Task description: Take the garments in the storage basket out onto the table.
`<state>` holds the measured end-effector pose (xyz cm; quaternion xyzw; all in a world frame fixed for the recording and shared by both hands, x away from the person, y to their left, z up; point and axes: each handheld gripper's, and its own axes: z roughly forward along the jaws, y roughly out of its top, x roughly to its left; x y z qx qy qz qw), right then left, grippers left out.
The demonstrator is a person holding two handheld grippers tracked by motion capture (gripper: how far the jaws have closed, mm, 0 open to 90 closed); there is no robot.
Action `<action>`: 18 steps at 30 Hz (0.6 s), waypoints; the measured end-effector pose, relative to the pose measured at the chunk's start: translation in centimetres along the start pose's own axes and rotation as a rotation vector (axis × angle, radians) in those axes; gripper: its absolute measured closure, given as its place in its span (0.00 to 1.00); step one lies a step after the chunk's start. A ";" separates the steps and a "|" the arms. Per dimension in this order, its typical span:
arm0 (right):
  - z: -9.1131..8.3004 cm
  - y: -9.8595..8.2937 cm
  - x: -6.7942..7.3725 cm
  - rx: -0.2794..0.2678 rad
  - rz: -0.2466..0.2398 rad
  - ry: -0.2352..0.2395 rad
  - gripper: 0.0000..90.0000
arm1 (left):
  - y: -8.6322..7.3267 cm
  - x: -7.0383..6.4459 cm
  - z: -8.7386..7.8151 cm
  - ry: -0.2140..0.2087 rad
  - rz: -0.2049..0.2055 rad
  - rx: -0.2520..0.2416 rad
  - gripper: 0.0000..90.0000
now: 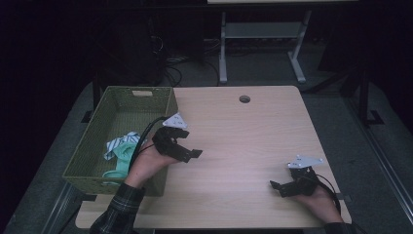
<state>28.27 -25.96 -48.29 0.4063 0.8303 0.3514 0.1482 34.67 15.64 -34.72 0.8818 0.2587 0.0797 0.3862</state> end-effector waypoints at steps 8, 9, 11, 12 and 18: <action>0.0 0.0 0.0 -0.001 -0.001 0.001 0.02 | -0.4 0.7 -1.2 0.010 -0.020 -0.010 0.15; 0.0 0.0 0.0 0.000 -0.001 0.000 0.02 | -0.4 0.9 -1.3 0.010 -0.018 -0.008 0.15; 0.0 0.0 0.0 0.000 -0.001 0.000 0.02 | -0.4 0.9 -1.5 0.012 -0.024 -0.011 0.16; 0.0 0.0 0.0 -0.001 -0.001 0.000 0.02 | -0.5 1.0 -1.6 0.012 -0.022 -0.009 0.16; 0.0 0.0 0.0 0.000 -0.001 0.000 0.02 | -0.6 1.5 -2.7 0.027 -0.027 -0.025 0.16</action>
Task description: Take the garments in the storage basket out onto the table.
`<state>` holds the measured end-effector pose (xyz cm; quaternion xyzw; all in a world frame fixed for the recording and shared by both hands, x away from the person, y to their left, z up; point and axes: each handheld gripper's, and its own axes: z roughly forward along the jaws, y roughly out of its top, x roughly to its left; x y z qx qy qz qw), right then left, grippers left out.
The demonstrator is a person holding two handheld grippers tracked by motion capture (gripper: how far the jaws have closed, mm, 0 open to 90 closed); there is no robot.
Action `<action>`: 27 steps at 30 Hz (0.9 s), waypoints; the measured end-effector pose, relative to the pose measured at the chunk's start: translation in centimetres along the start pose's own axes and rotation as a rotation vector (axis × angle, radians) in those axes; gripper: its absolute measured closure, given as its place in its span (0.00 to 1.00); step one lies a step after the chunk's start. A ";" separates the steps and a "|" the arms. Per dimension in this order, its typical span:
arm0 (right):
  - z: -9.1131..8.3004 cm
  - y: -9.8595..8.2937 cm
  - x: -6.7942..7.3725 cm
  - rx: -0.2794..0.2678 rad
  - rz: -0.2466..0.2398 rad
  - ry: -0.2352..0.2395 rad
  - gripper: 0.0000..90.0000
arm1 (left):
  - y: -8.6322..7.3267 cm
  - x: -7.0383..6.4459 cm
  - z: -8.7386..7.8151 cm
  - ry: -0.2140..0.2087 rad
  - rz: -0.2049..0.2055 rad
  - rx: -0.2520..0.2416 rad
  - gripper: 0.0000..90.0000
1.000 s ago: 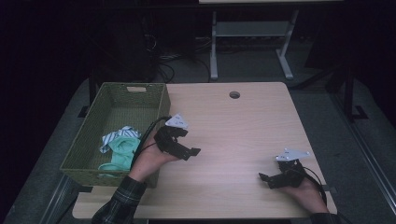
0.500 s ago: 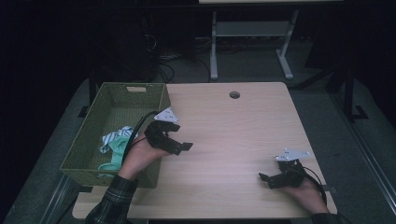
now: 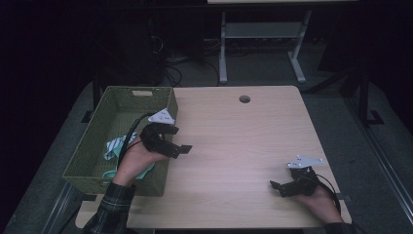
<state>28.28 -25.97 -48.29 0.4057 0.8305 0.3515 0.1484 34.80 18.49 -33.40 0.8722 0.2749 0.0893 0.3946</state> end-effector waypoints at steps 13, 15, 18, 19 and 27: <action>0.0 0.0 0.0 0.000 0.000 0.000 0.02 | -0.9 1.4 -1.7 0.030 -0.037 -0.009 0.16; 0.0 0.0 0.0 0.000 0.000 0.000 0.02 | -0.9 1.5 -1.9 0.033 -0.039 -0.005 0.16; 0.0 0.0 0.0 0.000 0.000 0.000 0.02 | -1.2 1.8 -2.3 0.046 -0.049 -0.014 0.16; 0.0 0.0 0.0 0.000 0.000 0.000 0.02 | -1.4 2.0 -2.6 0.056 -0.050 -0.012 0.16; 0.0 0.0 0.0 0.000 0.001 0.000 0.02 | -2.1 3.0 -3.7 0.093 -0.074 -0.013 0.16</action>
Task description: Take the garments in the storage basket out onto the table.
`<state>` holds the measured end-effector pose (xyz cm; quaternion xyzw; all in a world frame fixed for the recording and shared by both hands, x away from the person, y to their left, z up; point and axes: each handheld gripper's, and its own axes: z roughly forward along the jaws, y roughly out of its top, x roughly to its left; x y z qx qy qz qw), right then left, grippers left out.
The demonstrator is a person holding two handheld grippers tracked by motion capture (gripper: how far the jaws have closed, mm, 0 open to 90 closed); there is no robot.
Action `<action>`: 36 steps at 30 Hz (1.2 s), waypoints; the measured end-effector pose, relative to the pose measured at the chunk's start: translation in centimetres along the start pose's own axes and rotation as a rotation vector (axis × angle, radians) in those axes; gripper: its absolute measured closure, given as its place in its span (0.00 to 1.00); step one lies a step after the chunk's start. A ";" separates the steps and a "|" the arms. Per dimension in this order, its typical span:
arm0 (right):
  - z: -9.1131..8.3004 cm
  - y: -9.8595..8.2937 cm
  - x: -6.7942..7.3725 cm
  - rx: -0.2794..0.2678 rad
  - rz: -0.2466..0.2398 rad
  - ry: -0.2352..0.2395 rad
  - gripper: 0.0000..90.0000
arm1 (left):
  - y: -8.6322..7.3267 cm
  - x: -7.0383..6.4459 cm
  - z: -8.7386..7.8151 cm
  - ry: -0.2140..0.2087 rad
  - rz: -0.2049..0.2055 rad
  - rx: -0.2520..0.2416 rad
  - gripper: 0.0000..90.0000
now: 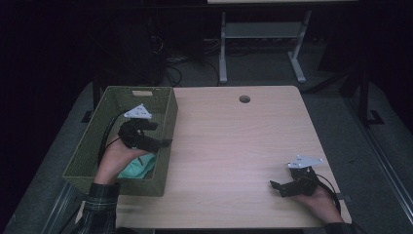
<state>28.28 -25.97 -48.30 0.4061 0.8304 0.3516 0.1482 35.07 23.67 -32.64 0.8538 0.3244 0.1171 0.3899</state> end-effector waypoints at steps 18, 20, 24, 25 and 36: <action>0.0 0.0 0.0 0.000 0.000 0.000 0.02 | -1.6 2.1 -1.7 0.057 -0.034 0.000 0.16; 0.0 0.0 0.0 0.000 0.000 0.000 0.02 | -1.8 2.4 -1.9 0.068 -0.041 0.000 0.16; 0.0 0.0 0.0 0.000 -0.001 0.000 0.02 | -2.2 2.9 -2.0 0.092 -0.043 0.013 0.16; 0.0 0.0 0.0 0.000 -0.001 0.000 0.02 | -2.3 3.0 -2.1 0.095 -0.049 0.017 0.16; 0.0 0.0 0.0 0.000 0.001 0.000 0.02 | -3.8 4.5 -2.2 0.160 -0.084 0.052 0.16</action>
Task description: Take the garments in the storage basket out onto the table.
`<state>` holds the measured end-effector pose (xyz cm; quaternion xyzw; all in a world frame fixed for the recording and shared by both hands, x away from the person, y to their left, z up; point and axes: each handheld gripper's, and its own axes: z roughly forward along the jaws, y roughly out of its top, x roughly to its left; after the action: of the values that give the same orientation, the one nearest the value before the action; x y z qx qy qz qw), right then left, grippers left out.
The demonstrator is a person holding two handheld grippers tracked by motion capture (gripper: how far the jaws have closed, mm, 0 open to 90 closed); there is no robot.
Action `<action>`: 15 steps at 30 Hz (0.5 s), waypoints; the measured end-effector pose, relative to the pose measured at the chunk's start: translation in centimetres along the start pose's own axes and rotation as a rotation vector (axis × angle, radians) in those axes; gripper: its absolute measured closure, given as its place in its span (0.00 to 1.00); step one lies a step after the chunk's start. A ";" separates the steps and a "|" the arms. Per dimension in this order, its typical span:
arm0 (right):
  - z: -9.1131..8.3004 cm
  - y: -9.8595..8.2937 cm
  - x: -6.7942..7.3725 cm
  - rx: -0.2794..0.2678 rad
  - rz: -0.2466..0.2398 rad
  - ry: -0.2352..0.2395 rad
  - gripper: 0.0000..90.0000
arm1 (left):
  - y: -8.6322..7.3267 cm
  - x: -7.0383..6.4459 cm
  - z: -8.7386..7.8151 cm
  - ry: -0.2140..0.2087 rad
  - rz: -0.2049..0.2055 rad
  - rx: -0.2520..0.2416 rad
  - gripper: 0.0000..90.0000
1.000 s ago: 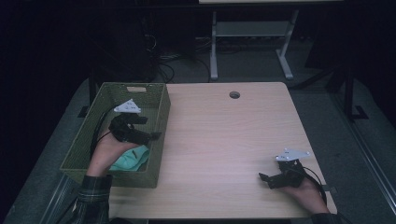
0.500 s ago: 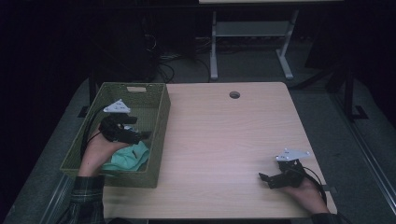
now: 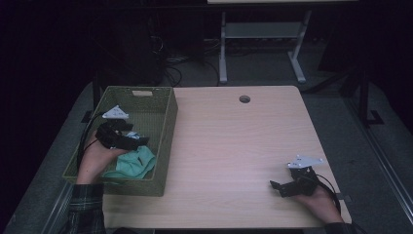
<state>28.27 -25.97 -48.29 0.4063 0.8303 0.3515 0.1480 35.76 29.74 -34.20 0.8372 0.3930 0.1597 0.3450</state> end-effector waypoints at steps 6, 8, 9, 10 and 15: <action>0.0 0.0 0.0 -0.001 -0.001 0.000 0.02 | -1.0 1.1 0.6 0.018 -0.018 0.028 0.19; 0.0 0.0 0.0 0.000 0.000 0.000 0.02 | -1.3 1.4 1.0 0.022 -0.021 0.045 0.20; 0.0 0.0 0.0 0.000 -0.001 0.000 0.02 | -1.5 1.5 1.1 0.026 -0.020 0.058 0.20; 0.0 0.0 0.0 0.000 0.000 0.000 0.02 | -1.6 1.6 1.3 0.028 -0.018 0.067 0.21; 0.0 0.0 0.0 0.000 0.000 0.000 0.02 | -2.1 1.7 2.3 0.010 -0.013 0.105 0.23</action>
<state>28.27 -25.97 -48.29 0.4062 0.8303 0.3515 0.1481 36.96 30.93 -37.29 0.8507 0.4082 0.1408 0.2997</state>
